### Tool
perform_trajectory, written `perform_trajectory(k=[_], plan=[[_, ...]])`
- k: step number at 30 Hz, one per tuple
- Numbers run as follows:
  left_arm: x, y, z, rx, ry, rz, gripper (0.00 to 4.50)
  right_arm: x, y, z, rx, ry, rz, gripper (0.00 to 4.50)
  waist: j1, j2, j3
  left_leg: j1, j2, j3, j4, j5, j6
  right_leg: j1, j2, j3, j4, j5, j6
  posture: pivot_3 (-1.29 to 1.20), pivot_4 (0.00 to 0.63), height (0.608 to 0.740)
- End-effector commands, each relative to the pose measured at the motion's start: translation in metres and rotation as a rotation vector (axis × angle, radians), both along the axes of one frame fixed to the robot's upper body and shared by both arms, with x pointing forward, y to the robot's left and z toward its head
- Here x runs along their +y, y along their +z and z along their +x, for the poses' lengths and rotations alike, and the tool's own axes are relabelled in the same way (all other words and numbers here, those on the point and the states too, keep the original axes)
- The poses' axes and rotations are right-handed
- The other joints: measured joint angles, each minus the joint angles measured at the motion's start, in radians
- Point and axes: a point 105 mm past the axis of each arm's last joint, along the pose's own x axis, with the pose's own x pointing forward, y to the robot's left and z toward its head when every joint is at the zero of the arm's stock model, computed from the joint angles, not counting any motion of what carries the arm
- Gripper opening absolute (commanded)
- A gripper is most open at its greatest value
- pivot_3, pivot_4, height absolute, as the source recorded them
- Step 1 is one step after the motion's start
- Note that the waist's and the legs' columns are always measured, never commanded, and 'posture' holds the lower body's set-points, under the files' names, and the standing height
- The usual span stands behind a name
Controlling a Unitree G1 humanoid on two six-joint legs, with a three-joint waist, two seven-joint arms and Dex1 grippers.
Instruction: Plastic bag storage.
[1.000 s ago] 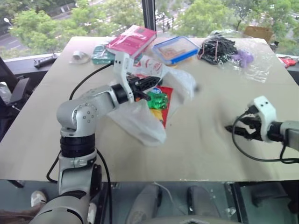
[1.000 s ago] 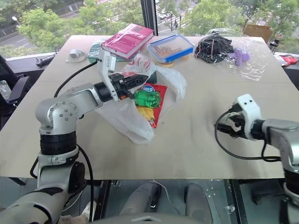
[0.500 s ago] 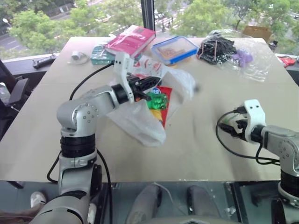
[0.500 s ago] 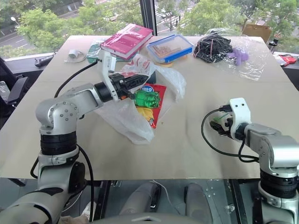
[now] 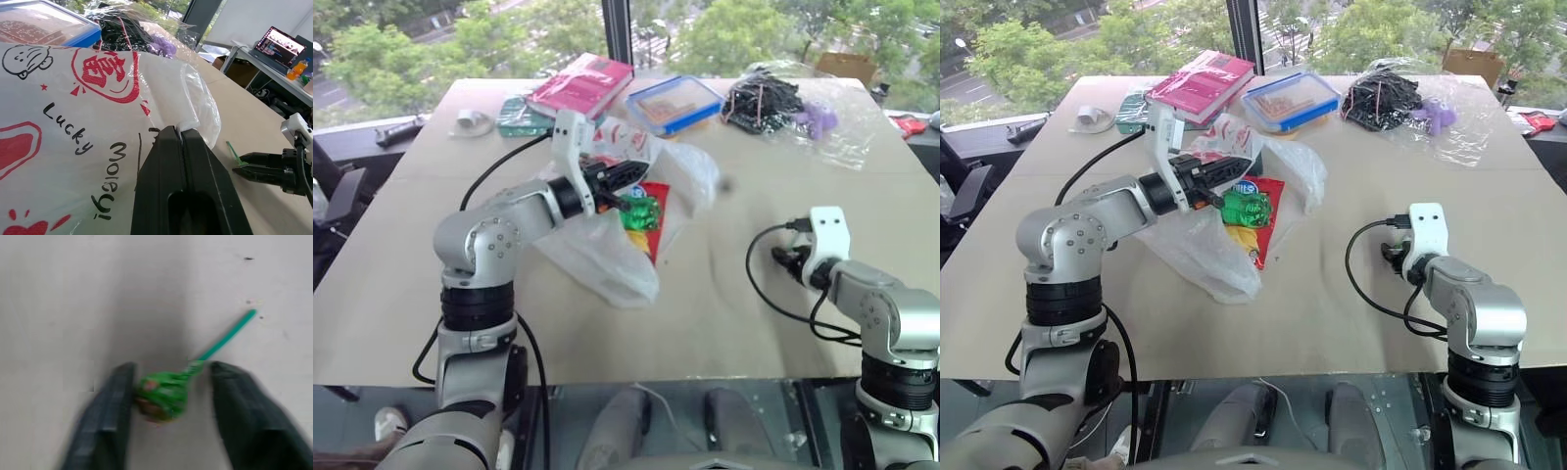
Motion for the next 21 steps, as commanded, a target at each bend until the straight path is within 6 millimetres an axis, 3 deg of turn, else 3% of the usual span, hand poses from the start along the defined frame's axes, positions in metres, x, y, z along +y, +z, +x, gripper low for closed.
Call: perform_trajectory(k=[1,6,8,12,16,21], plan=[[0.001,0.012,-0.005,-0.058,-0.005,-0.015,0.0,0.002,0.005,-0.003,-0.024,0.04,-0.051,0.67,0.0,0.0,0.0,0.0,0.0,0.0,0.0,0.0,0.0,0.0,0.0,0.0,0.0,0.0,0.0,0.0,0.15,0.74],[0.001,0.013,-0.005,-0.059,-0.006,-0.016,0.0,0.009,0.012,-0.01,-0.026,0.132,-0.064,0.68,0.0,0.0,0.0,0.0,0.0,0.0,0.0,0.0,0.0,0.0,0.0,0.001,0.001,0.0,0.0,0.0,0.15,0.74],[0.002,0.013,-0.005,-0.058,-0.006,-0.016,0.0,0.021,0.025,-0.012,-0.058,0.208,-0.021,0.68,-0.001,0.0,0.0,0.0,0.0,0.001,0.0,0.0,0.0,-0.001,0.0,0.001,0.001,0.0,0.0,0.0,0.15,0.74],[0.002,0.013,-0.005,-0.058,-0.007,-0.017,0.0,0.064,0.051,-0.024,-0.116,0.445,0.081,0.68,-0.004,0.0,0.0,0.0,0.0,0.002,0.0,0.0,0.0,-0.001,0.0,0.002,0.002,0.0,0.0,0.0,0.15,0.74],[0.002,0.015,-0.006,-0.062,-0.013,-0.015,0.0,0.114,0.061,-0.046,-0.102,0.737,0.174,0.68,-0.002,0.0,0.0,0.0,0.001,0.001,0.0,0.0,0.0,-0.001,0.001,0.001,0.002,0.0,0.0,0.0,0.15,0.74],[0.004,0.019,-0.011,-0.068,-0.033,-0.005,0.0,0.142,0.067,-0.037,-0.112,0.864,0.184,0.68,-0.003,0.0,0.0,0.0,0.0,0.001,0.001,0.0,0.0,-0.001,0.0,0.001,0.003,0.0,0.0,0.0,0.15,0.74]])
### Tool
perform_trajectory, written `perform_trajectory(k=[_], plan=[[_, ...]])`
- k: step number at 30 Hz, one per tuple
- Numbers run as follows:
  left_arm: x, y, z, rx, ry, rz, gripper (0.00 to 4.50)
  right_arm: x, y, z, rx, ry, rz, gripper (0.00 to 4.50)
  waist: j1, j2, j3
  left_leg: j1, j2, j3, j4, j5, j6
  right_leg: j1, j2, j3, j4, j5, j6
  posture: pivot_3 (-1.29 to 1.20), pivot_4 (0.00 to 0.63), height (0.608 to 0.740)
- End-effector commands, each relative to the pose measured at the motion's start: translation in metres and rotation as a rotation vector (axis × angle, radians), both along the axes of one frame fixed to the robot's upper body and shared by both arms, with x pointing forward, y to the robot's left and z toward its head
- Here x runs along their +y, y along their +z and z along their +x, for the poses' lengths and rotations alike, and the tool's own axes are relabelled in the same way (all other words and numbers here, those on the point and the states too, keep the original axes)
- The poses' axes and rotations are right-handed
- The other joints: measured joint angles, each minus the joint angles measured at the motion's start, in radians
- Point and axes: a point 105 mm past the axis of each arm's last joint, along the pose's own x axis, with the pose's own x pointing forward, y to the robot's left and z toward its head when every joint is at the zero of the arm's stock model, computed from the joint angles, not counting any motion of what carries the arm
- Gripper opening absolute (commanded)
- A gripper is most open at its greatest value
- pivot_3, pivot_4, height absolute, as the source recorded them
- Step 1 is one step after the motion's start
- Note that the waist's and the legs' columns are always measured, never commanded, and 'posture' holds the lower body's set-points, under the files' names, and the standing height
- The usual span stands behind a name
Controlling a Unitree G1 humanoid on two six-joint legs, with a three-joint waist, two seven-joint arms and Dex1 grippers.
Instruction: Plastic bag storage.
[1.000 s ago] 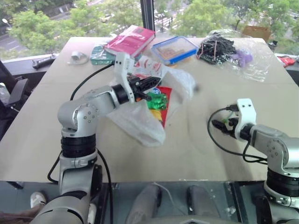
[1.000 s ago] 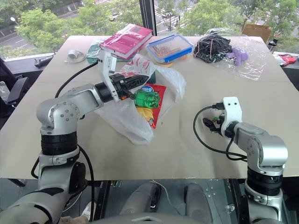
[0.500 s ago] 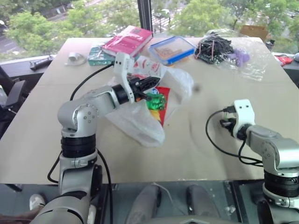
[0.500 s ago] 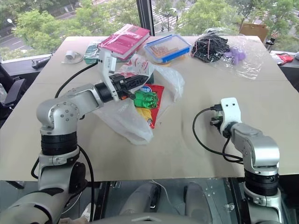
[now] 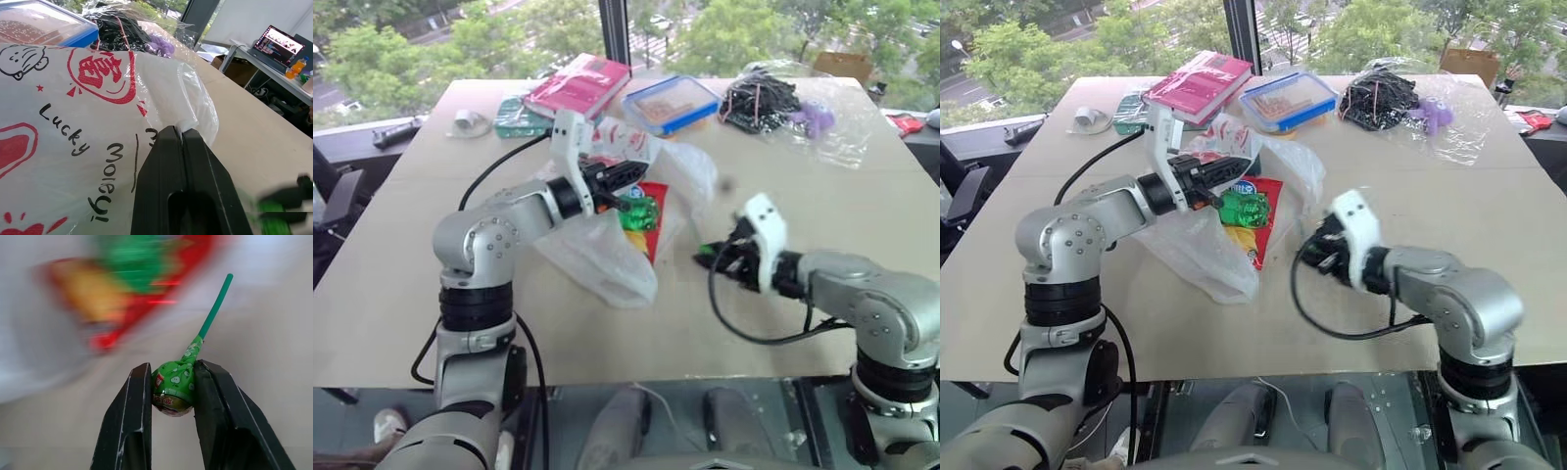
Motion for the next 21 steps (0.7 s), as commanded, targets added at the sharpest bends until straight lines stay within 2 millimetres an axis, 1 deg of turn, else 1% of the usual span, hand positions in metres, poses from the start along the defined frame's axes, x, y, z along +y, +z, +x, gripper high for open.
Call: perform_trajectory(k=[1,6,10,12,14,15,16,17,18,20,21], plan=[[0.001,0.019,-0.011,-0.07,-0.036,-0.008,0.0,0.017,0.014,0.009,-0.058,0.076,0.029,0.68,0.0,0.0,0.0,0.0,0.0,0.0,0.0,0.0,0.0,0.0,0.0,0.0,0.0,0.0,0.0,0.0,0.15,0.74],[0.001,0.021,-0.026,-0.065,-0.111,0.002,0.0,0.04,0.019,0.046,-0.135,0.095,0.051,0.68,-0.006,0.0,0.0,0.0,0.0,0.001,0.0,0.0,0.0,-0.002,0.0,0.001,0.002,0.0,0.0,0.0,0.15,0.74],[0.003,0.022,-0.032,-0.06,-0.126,0.009,0.0,0.079,0.036,0.069,-0.198,0.16,0.157,0.68,-0.021,0.0,0.0,0.0,0.0,0.002,0.0,0.0,0.0,-0.003,0.0,0.003,0.003,0.0,0.0,0.0,0.15,0.74],[0.004,0.024,-0.032,-0.061,-0.124,0.002,0.0,0.098,0.039,0.079,-0.23,0.175,0.171,0.68,-0.025,0.0,0.0,0.0,0.0,0.002,-0.001,0.0,0.0,-0.003,0.001,0.003,0.004,0.0,0.0,0.0,0.15,0.74],[0.005,0.026,-0.033,-0.064,-0.122,-0.012,0.0,0.123,0.043,0.092,-0.248,0.157,0.232,0.68,-0.032,0.0,0.0,0.0,0.0,0.002,-0.001,0.0,0.0,-0.004,0.001,0.003,0.004,0.0,0.0,0.0,0.15,0.74],[0.005,0.027,-0.032,-0.065,-0.115,-0.019,0.0,0.138,0.041,0.091,-0.263,0.181,0.242,1.17,-0.032,0.0,0.0,0.0,0.001,0.003,-0.001,0.0,-0.001,-0.004,0.001,0.005,0.005,0.0,0.0,0.0,0.15,0.74],[0.006,0.027,-0.032,-0.065,-0.108,-0.026,0.0,0.148,0.04,0.091,-0.277,0.192,0.251,1.69,-0.032,0.0,0.0,0.0,0.001,0.003,-0.002,0.0,-0.001,-0.005,0.001,0.005,0.006,0.0,0.0,0.0,0.15,0.74],[0.008,0.028,-0.031,-0.063,-0.094,-0.033,0.0,0.153,0.042,0.091,-0.306,0.189,0.261,2.0,-0.031,0.0,0.0,0.0,0.001,0.003,-0.002,0.0,-0.001,-0.007,0.002,0.006,0.006,0.0,0.0,0.0,0.15,0.74],[0.01,0.028,-0.029,-0.061,-0.075,-0.041,0.0,0.154,0.046,0.093,-0.352,0.169,0.268,2.43,-0.029,0.0,0.0,-0.001,0.001,0.003,-0.002,0.001,-0.001,-0.008,0.002,0.006,0.006,0.0,0.0,0.0,0.15,0.74],[0.015,0.028,-0.027,-0.053,-0.045,-0.058,0.0,0.148,0.054,0.092,-0.406,0.14,0.293,3.53,-0.024,0.0,0.0,-0.002,0.001,0.003,-0.002,0.001,-0.001,-0.009,0.001,0.005,0.005,0.0,0.0,0.0,0.15,0.74],[0.017,0.027,-0.025,-0.049,-0.033,-0.067,0.0,0.143,0.056,0.088,-0.422,0.151,0.297,3.73,-0.024,0.0,0.0,-0.002,0.0,0.003,-0.002,0.001,-0.001,-0.009,0.001,0.005,0.005,0.0,0.0,0.0,0.15,0.74]])
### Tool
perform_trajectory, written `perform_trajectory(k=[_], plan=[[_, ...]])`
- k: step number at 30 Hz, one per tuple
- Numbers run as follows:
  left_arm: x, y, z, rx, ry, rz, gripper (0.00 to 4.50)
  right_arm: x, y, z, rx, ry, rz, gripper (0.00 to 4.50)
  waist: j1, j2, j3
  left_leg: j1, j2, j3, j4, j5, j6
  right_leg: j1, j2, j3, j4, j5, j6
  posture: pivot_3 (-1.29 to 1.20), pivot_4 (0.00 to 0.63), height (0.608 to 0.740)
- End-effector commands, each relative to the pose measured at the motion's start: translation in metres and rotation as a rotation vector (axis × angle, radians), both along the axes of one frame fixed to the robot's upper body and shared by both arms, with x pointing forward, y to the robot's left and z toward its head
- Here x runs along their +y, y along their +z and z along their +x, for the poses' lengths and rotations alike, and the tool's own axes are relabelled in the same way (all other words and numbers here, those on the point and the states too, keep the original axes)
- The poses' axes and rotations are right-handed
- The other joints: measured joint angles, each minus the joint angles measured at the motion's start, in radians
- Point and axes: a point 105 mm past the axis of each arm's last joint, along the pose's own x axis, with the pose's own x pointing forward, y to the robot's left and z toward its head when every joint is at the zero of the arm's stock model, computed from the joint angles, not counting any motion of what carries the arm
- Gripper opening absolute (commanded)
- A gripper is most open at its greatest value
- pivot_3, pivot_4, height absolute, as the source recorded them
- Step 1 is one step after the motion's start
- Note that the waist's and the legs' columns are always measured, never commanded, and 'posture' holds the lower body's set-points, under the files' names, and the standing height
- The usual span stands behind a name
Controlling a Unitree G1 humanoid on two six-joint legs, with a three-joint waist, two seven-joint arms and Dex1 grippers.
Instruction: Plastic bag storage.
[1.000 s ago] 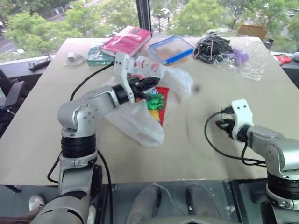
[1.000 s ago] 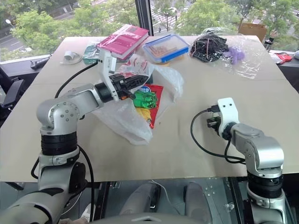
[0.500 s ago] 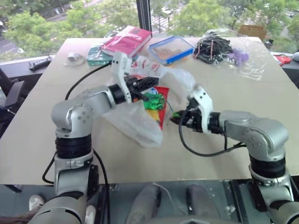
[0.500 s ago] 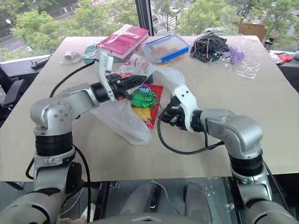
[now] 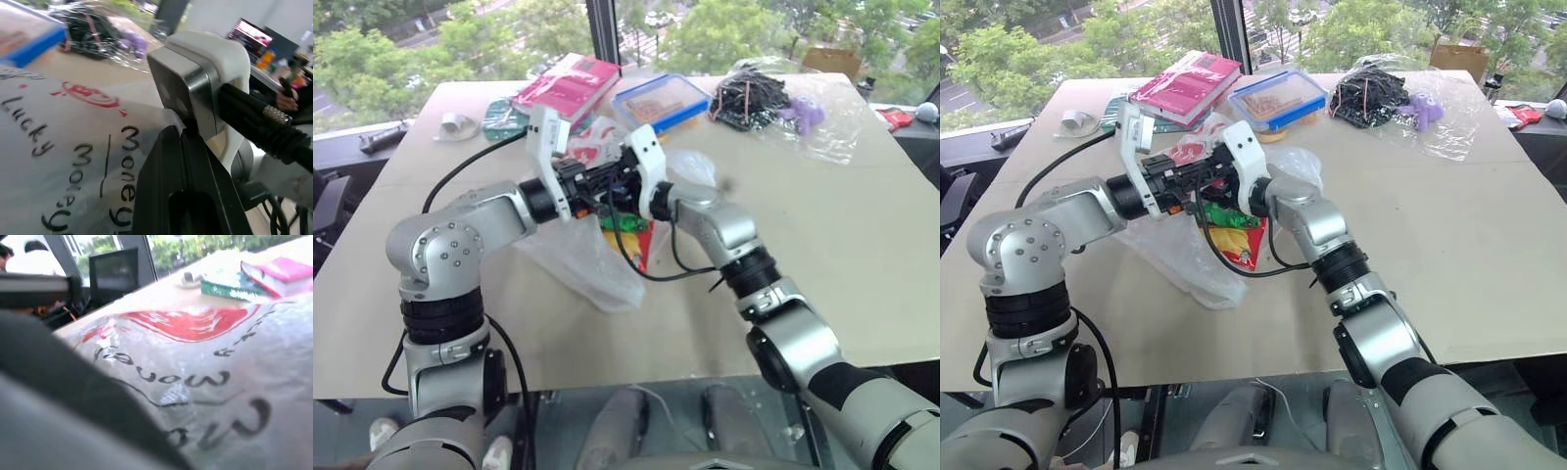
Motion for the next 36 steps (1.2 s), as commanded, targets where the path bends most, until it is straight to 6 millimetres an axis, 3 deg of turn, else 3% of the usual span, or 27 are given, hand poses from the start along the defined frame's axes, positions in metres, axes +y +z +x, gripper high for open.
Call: perform_trajectory(k=[1,7,12,16,20,30,33,36], plan=[[0.002,0.013,-0.002,-0.046,0.013,-0.041,0.0,-0.005,0.022,-0.018,-0.127,0.048,0.03,3.73,0.002,0.0,0.0,0.0,0.0,0.0,0.0,0.0,0.0,0.0,0.0,0.0,0.0,0.0,0.0,0.0,0.15,0.74],[0.006,0.014,0.006,-0.032,0.03,-0.066,0.0,-0.057,0.031,-0.055,-0.158,0.077,-0.031,3.73,-0.001,0.0,0.0,0.0,0.0,0.0,0.0,0.0,0.0,0.0,0.0,-0.001,0.001,0.0,0.0,0.0,0.15,0.74],[0.004,0.015,0.013,-0.033,0.023,-0.063,0.0,-0.097,0.031,-0.069,-0.164,-0.016,-0.132,3.73,-0.002,0.0,0.0,0.001,0.001,0.001,0.001,0.0,0.0,0.0,0.0,0.0,0.004,0.0,0.0,0.0,0.15,0.74],[0.001,0.017,0.015,-0.043,0.01,-0.057,0.0,-0.129,0.028,-0.054,-0.118,-0.203,-0.158,3.73,0.0,0.0,0.0,0.001,0.001,0.002,0.001,0.0,0.0,0.0,0.0,0.001,0.003,0.0,0.0,0.0,0.15,0.74],[-0.001,0.017,0.014,-0.051,0.002,-0.046,0.0,-0.147,0.025,-0.033,-0.049,-0.351,-0.139,3.73,0.002,0.0,0.0,0.001,0.001,0.003,0.001,0.0,0.0,0.0,-0.001,0.001,0.003,0.0,0.0,0.0,0.15,0.74],[-0.001,0.018,0.008,-0.072,-0.002,-0.013,0.0,-0.151,0.002,0.019,0.074,-0.457,-0.079,3.73,-0.001,0.0,0.0,0.001,0.001,0.004,0.0,0.0,0.0,-0.001,0.0,0.002,0.003,0.0,0.0,0.0,0.15,0.74],[0.002,0.017,0.007,-0.076,0.013,-0.011,0.0,-0.155,0.002,0.024,0.066,-0.469,-0.072,2.97,0.0,0.0,0.0,0.001,0.001,0.004,0.0,0.0,0.0,-0.001,-0.001,0.002,0.003,0.0,0.0,0.0,0.15,0.74],[0.001,0.016,0.005,-0.079,0.022,-0.009,0.0,-0.161,0.008,0.025,0.04,-0.469,-0.054,1.38,-0.001,0.0,0.0,0.0,0.001,0.004,0.0,0.0,0.0,-0.002,0.0,0.002,0.003,0.0,0.0,0.0,0.15,0.74]])
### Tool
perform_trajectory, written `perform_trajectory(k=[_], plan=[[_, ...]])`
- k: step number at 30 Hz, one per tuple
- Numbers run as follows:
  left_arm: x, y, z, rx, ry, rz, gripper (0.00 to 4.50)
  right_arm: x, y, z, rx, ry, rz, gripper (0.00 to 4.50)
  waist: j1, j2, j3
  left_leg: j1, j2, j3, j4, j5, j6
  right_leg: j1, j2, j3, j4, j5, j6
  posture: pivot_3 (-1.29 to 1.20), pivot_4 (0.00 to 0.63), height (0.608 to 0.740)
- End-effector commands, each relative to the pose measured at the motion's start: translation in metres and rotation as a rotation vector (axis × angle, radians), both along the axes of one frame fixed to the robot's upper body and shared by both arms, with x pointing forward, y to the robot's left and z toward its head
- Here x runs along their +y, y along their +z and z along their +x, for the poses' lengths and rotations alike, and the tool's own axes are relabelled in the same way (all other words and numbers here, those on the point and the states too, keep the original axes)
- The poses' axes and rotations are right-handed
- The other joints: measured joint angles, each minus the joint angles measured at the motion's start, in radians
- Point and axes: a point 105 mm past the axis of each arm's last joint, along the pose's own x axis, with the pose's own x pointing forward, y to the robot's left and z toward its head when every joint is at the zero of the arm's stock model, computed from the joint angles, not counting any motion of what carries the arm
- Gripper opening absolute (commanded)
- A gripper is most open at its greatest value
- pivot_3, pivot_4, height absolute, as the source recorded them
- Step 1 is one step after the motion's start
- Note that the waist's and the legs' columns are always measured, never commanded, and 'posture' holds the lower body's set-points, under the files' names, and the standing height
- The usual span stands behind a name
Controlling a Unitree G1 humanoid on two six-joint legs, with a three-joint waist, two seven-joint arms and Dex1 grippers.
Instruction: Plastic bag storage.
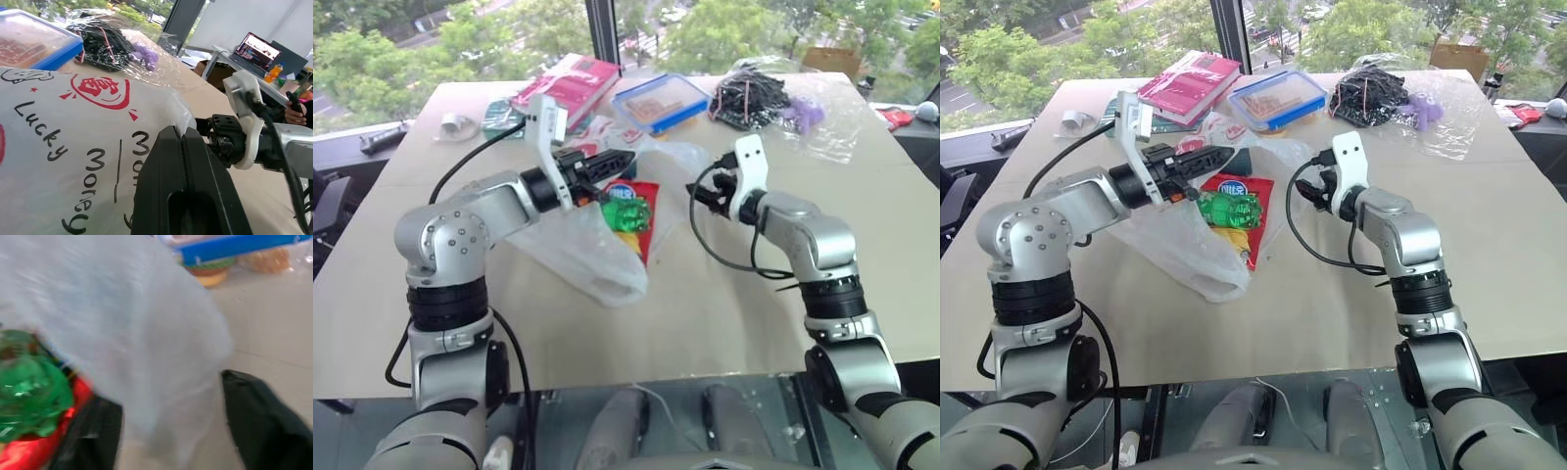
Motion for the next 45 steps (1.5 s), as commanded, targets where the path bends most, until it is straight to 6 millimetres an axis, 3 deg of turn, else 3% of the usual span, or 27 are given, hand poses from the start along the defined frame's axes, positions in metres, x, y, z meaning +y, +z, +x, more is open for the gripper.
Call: perform_trajectory(k=[1,3,6,7,11,18,20,28,32,37,39,45], plan=[[0.0,0.011,-0.01,-0.056,-0.008,0.003,0.0,-0.007,0.033,0.0,-0.118,0.005,0.03,1.0,0.0,0.0,0.0,0.0,0.0,0.0,0.0,0.0,0.0,0.0,0.0,0.0,0.0,0.0,0.0,0.0,0.15,0.74],[-0.001,0.006,-0.014,-0.027,-0.04,0.014,0.25,-0.01,0.039,-0.003,-0.14,0.011,0.023,0.0,0.0,0.0,0.0,0.0,0.0,0.0,0.0,0.0,0.0,0.0,0.0,0.0,0.0,0.0,0.0,0.0,0.15,0.74],[-0.002,0.008,-0.012,0.0,-0.065,-0.004,1.28,-0.016,0.04,-0.006,-0.153,0.017,0.005,0.0,0.0,0.0,0.0,0.0,0.0,0.0,0.0,0.0,0.0,0.0,0.0,0.0,0.0,0.0,0.0,0.0,0.15,0.74],[-0.003,0.009,-0.012,-0.003,-0.072,0.009,1.97,-0.017,0.04,-0.007,-0.154,0.019,-0.002,0.0,0.0,0.0,0.0,0.0,0.0,0.0,0.0,0.0,0.0,0.0,0.0,0.0,0.0,0.0,0.0,0.0,0.15,0.74],[-0.003,0.007,-0.022,0.02,-0.14,0.056,3.24,-0.024,0.038,-0.003,-0.148,0.0,-0.017,0.0,0.0,0.0,0.0,0.0,0.0,0.0,0.0,0.0,0.0,0.0,0.0,0.0,0.0,0.0,0.0,0.0,0.15,0.74],[-0.002,0.028,-0.069,0.114,-0.434,-0.078,3.24,-0.038,0.033,0.014,-0.123,-0.041,-0.049,0.0,-0.001,0.0,0.0,0.0,0.0,0.0,0.0,0.0,0.0,0.0,0.0,0.0,0.0,0.0,0.0,0.0,0.15,0.74],[0.003,0.026,-0.082,0.159,-0.48,-0.073,3.24,-0.044,0.031,0.02,-0.114,-0.053,-0.054,0.0,-0.001,0.0,0.001,0.0,0.0,0.0,0.0,0.0,0.0,0.0,0.0,0.0,0.0,0.0,0.0,0.0,0.15,0.74],[0.032,-0.008,-0.131,0.33,-0.415,0.068,3.24,-0.062,0.013,0.044,-0.063,-0.112,-0.079,0.0,-0.002,0.001,0.002,0.001,0.002,0.003,-0.002,0.0,0.0,-0.001,0.001,0.003,0.0,0.0,0.0,0.0,0.15,0.74],[0.029,-0.039,-0.15,0.419,-0.367,0.104,3.24,-0.057,0.014,0.049,-0.069,-0.109,-0.08,0.0,0.002,0.002,0.002,0.001,0.002,0.004,-0.002,0.0,0.0,-0.001,0.0,0.004,0.0,0.0,0.0,0.0,0.15,0.74],[0.014,-0.078,-0.148,0.448,-0.281,0.128,3.24,-0.024,0.019,0.045,-0.076,-0.039,-0.062,0.0,0.001,0.003,0.002,0.002,0.003,0.005,-0.002,0.0,0.0,0.0,0.001,0.004,-0.001,0.0,-0.001,0.0,0.15,0.74],[0.015,-0.084,-0.144,0.448,-0.257,0.132,3.24,-0.011,0.02,0.043,-0.075,-0.023,-0.058,0.0,0.0,0.003,0.003,0.002,0.003,0.005,-0.002,0.0,0.0,-0.001,0.001,0.005,0.0,0.0,-0.001,0.0,0.15,0.74],[-0.015,-0.103,-0.119,0.405,-0.227,0.091,3.24,0.011,0.023,0.037,-0.083,0.022,-0.053,0.0,0.005,0.004,0.003,0.002,0.003,0.006,-0.002,0.0,0.0,0.0,0.002,0.004,-0.001,0.001,-0.002,0.0,0.15,0.74]])
